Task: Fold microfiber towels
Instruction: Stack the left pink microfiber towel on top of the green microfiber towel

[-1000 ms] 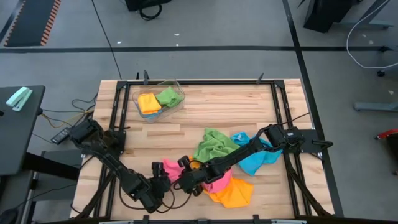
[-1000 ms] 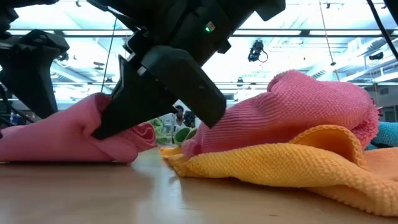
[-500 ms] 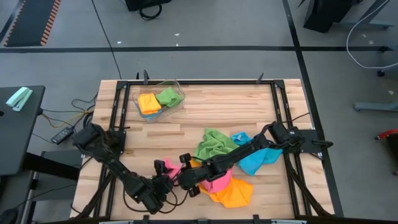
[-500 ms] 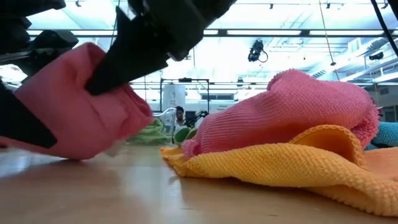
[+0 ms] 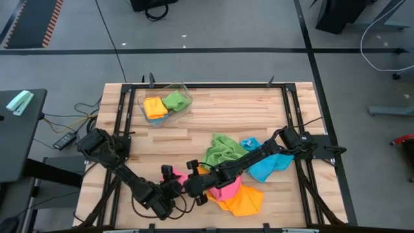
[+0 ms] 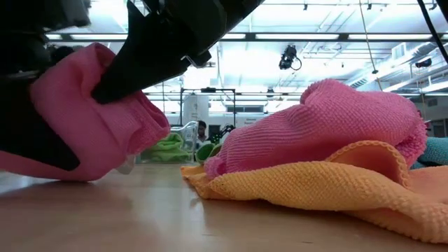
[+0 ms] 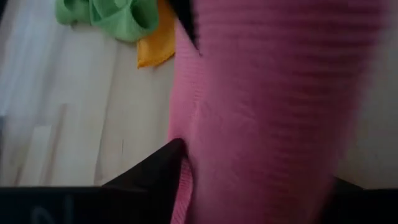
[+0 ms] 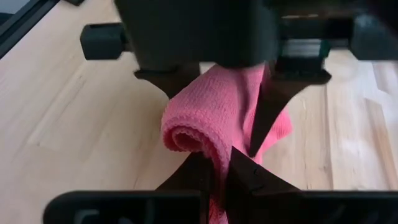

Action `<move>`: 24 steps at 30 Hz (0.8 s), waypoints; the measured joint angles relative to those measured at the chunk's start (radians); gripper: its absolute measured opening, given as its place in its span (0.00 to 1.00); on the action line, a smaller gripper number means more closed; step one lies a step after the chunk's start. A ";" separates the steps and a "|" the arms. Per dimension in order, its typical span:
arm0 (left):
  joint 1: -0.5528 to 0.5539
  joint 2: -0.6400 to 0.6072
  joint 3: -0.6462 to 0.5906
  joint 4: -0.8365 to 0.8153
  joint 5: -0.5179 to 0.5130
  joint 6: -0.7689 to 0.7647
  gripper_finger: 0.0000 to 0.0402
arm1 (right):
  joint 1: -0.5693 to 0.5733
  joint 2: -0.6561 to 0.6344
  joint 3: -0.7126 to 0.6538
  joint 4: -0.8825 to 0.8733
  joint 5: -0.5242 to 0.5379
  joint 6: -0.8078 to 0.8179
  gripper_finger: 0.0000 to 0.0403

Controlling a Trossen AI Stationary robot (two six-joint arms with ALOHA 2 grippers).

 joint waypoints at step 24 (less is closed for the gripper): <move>0.032 -0.026 0.000 -0.133 0.082 -0.043 0.06 | 0.040 -0.072 0.000 -0.251 -0.009 -0.025 0.48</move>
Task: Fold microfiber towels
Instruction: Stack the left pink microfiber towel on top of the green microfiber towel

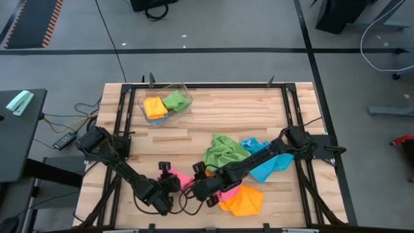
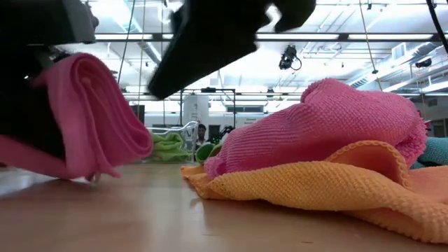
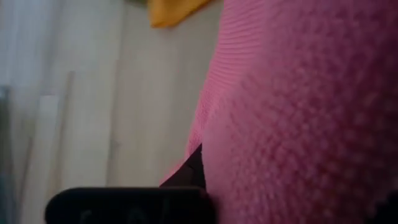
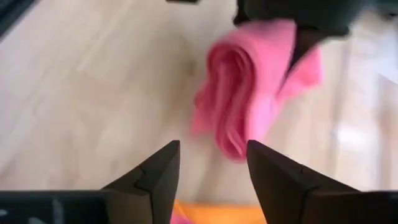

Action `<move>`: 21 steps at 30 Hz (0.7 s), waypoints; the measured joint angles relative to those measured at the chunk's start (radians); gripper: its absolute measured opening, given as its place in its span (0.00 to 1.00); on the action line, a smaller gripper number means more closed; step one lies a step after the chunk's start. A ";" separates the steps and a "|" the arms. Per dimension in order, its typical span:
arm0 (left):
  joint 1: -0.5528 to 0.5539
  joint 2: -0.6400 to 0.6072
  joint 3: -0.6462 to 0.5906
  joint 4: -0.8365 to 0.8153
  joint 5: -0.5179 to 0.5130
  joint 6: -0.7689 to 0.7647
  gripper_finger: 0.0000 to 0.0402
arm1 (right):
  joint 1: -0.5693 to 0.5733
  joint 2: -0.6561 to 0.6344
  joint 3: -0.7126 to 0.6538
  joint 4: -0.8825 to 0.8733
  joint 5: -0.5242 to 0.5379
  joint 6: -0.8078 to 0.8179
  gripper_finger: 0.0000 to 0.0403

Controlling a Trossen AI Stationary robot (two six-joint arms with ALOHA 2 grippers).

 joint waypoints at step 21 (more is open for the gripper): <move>0.355 -0.287 0.000 -0.550 -0.228 -0.004 0.08 | -0.175 -0.388 -0.450 0.173 0.151 -0.076 0.46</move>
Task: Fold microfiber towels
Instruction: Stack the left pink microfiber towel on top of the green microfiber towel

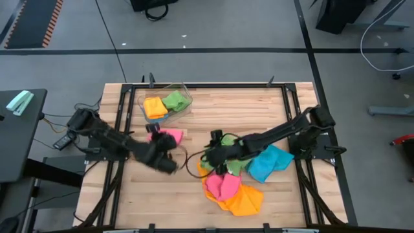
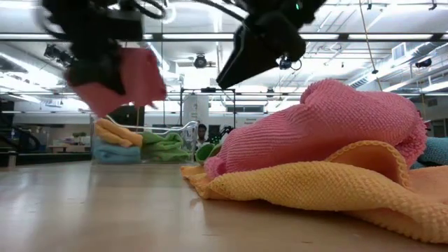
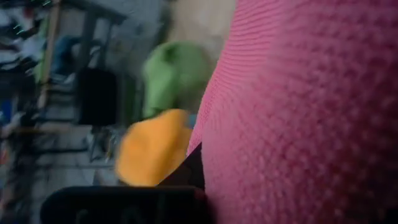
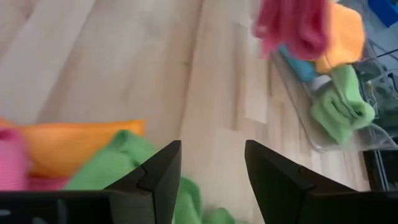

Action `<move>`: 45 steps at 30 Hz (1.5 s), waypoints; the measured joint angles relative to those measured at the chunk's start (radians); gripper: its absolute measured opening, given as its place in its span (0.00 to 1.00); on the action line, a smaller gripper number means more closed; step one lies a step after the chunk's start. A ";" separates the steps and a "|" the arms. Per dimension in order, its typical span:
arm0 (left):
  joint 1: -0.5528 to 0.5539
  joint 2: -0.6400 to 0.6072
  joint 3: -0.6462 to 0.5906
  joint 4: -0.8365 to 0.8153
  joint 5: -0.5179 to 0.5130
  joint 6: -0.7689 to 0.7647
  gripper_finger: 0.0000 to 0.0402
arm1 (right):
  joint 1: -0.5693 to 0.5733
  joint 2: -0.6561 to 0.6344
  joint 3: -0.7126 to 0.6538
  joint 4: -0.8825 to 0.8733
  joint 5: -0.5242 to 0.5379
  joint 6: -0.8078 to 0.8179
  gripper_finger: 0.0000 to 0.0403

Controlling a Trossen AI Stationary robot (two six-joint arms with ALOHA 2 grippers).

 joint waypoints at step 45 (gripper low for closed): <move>0.954 -0.114 -0.099 0.761 0.384 1.916 0.03 | -0.277 -0.226 -0.293 0.231 -0.266 -0.121 0.46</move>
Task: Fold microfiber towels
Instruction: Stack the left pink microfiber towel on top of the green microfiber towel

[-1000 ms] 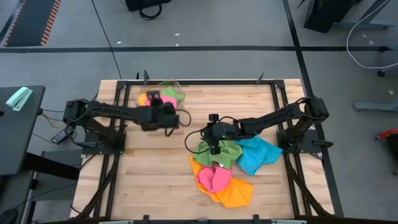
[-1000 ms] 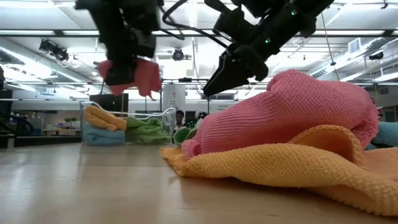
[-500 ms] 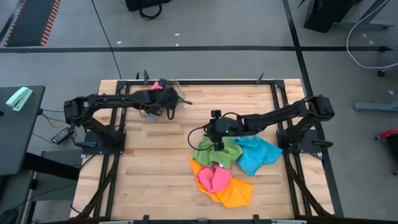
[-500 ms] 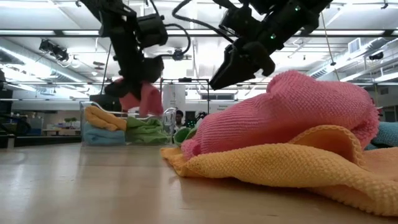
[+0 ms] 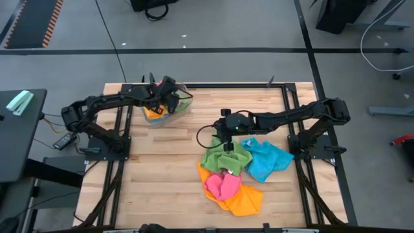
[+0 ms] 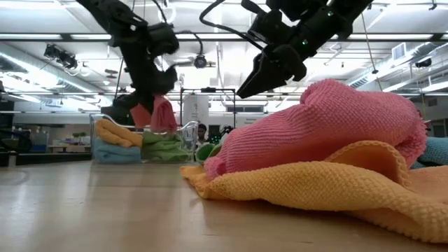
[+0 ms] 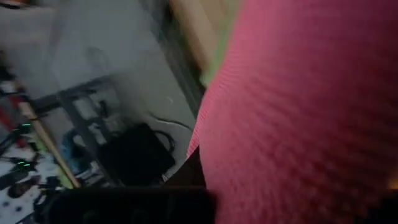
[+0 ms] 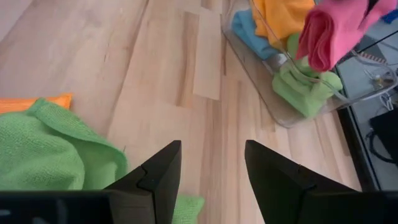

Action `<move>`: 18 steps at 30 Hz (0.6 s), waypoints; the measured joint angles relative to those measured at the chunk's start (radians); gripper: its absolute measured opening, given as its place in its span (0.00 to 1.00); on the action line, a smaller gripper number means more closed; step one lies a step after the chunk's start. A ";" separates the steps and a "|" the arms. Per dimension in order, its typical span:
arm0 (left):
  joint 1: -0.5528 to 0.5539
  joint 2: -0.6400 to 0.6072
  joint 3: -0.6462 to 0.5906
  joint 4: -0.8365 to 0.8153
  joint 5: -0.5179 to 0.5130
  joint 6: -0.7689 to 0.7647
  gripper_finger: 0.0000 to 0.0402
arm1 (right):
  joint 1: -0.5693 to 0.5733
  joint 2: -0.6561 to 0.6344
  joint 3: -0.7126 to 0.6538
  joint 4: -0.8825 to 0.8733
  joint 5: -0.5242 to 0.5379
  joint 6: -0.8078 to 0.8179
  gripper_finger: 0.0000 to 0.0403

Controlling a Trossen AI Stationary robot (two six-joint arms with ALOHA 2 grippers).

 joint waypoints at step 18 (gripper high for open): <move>0.068 -0.297 -0.397 0.370 0.112 0.253 0.03 | -0.002 0.001 0.000 0.078 -0.090 0.036 0.46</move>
